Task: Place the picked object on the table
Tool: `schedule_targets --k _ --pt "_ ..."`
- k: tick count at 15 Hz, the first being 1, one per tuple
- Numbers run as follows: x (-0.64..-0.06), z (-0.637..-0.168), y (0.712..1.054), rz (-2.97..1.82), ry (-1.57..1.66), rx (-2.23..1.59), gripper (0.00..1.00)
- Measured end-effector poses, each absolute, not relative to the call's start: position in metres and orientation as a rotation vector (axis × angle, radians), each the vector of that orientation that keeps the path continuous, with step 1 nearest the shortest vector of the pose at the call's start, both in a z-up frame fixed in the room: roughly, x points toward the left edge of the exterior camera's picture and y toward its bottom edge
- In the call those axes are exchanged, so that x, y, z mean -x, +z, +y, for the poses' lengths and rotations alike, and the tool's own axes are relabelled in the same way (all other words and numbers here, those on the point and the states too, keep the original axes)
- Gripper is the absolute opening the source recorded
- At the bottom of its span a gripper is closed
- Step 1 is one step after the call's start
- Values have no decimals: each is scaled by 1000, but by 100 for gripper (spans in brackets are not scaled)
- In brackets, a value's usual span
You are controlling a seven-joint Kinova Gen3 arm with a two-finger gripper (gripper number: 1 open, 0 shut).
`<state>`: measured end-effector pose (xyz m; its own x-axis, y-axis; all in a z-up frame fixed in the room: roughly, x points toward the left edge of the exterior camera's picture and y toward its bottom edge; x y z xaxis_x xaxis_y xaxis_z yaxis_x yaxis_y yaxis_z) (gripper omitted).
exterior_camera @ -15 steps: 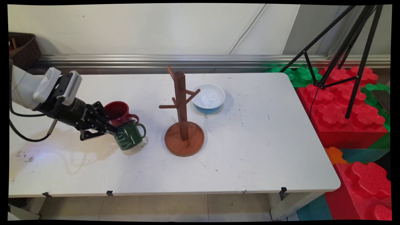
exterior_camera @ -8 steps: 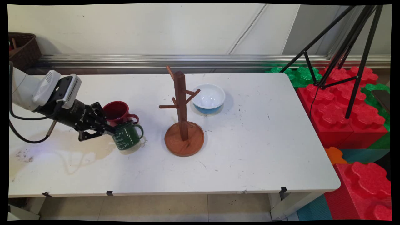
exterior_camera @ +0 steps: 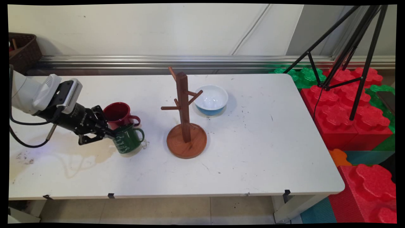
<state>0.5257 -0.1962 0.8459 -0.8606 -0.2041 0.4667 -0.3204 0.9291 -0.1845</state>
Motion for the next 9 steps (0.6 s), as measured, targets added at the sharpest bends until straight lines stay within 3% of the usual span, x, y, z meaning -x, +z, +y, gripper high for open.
schedule_targets --k 1,2,9 --pt "-525 -196 845 -2636 353 -374 0" --pt "-525 -195 845 -2635 350 -371 100" --pt "-522 -193 843 -2632 330 -362 100"
